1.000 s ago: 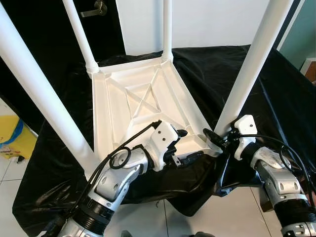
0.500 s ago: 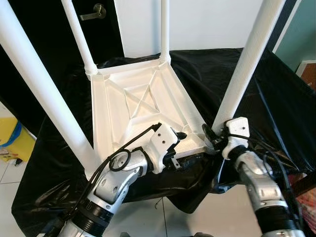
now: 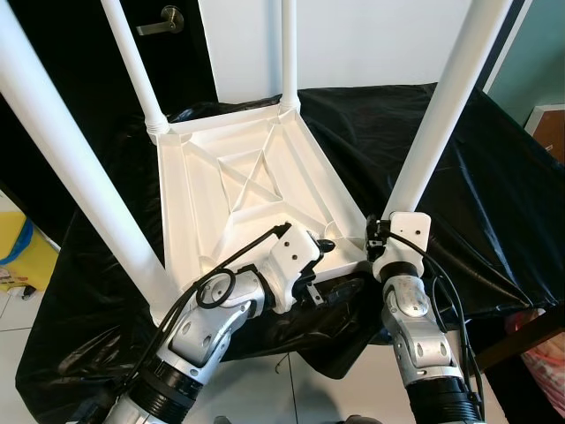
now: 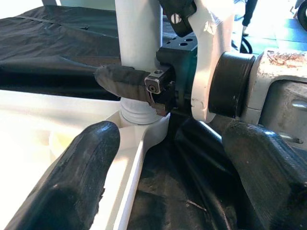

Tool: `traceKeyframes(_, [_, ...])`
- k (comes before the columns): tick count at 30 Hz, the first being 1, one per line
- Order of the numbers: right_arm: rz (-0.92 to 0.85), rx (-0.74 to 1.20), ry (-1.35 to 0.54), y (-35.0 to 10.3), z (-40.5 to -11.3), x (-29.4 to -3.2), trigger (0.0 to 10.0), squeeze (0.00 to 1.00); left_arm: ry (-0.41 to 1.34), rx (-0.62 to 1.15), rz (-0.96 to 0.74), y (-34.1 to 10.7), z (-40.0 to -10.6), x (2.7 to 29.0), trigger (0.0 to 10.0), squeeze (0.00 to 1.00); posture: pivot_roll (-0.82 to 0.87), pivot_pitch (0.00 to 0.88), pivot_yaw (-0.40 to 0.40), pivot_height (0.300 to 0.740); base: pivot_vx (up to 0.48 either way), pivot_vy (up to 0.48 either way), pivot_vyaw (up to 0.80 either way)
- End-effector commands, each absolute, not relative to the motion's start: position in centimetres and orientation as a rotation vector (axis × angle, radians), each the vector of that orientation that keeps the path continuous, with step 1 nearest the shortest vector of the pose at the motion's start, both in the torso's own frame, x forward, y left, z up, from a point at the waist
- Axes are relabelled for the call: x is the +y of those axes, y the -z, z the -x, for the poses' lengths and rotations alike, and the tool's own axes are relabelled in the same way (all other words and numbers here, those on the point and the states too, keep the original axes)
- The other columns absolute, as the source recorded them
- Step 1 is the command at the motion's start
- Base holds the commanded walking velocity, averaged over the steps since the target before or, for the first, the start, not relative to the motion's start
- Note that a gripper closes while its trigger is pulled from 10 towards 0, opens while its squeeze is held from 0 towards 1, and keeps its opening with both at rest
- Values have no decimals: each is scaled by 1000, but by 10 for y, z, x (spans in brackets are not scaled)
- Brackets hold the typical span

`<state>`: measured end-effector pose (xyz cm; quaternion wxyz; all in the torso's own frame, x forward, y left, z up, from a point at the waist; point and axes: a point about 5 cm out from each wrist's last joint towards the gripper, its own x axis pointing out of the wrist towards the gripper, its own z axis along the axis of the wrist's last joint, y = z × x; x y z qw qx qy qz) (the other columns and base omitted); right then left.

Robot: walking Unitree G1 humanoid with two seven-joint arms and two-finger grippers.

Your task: Building children table

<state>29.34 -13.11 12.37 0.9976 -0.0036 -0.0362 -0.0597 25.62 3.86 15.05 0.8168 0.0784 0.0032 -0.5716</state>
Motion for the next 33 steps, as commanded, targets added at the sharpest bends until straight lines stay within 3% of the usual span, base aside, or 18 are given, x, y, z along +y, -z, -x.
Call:
traceKeyframes(1, [3, 4, 105, -109, -289, -124, 10000, 1000, 1254, 17, -176, -150, -253, 38, 10000, 0, -120, 37, 28, 740, 0, 0, 0])
traceKeyframes(12, [19, -120, 75, -130, -285, -136, 10000, 1000, 1234, 3, -165, -153, -254, 39, 10000, 0, -121, 35, 14, 740, 0, 0, 0])
traceKeyframes(16, [38, -146, 12, -134, -270, -145, 10000, 1000, 1219, 8, -180, -152, -254, 45, 10000, 0, -126, 52, 9, 740, 0, 0, 0])
traceKeyframes(17, [51, -158, -12, -137, -264, -149, 10000, 0, 1206, 6, -184, -154, -257, 50, 10000, 0, -126, 60, 7, 740, 0, 0, 0])
traceKeyframes(22, [58, -162, -27, -139, -258, -151, 10000, 0, 1195, 2, -188, -156, -260, 54, 10000, 0, -129, 66, 6, 740, 0, 0, 0])
traceKeyframes(28, [111, -100, -103, -132, -224, -162, 10000, 0, 1151, -64, -183, -184, -271, 75, 10000, 0, -141, 96, 19, 740, 0, 0, 0])
traceKeyframes(33, [110, -58, -176, -127, -214, -160, 10000, 0, 1148, -84, -182, -194, -272, 83, 10000, 0, -143, 102, 26, 740, 0, 0, 0])
